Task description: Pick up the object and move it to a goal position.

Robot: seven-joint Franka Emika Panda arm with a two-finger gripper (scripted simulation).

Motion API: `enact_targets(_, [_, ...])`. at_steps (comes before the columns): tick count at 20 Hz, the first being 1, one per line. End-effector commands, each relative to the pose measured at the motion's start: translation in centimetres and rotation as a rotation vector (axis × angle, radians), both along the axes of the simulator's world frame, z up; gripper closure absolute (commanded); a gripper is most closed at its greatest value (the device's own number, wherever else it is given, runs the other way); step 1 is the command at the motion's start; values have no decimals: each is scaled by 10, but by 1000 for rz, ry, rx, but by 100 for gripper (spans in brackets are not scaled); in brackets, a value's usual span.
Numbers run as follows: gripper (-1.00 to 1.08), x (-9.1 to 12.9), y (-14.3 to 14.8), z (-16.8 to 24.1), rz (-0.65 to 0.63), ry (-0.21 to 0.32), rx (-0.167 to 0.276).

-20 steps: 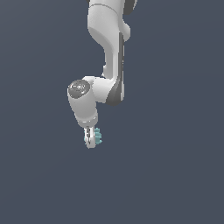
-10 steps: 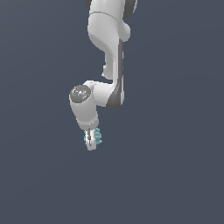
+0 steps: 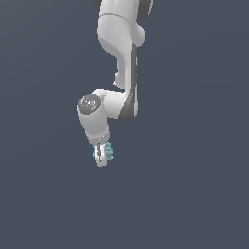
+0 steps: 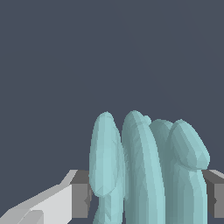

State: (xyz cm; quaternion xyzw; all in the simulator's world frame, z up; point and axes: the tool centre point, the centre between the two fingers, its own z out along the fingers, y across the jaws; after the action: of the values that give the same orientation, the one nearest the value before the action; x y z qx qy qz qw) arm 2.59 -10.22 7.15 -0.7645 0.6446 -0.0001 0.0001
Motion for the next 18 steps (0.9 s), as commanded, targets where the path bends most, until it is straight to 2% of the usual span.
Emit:
enact_targets(1, [108,-1,2,0,0,0,0])
enact_targets(10, [108,-18,26,7,1,0,1])
enact_targets(18, [108,-55,78,22,1,0,1])
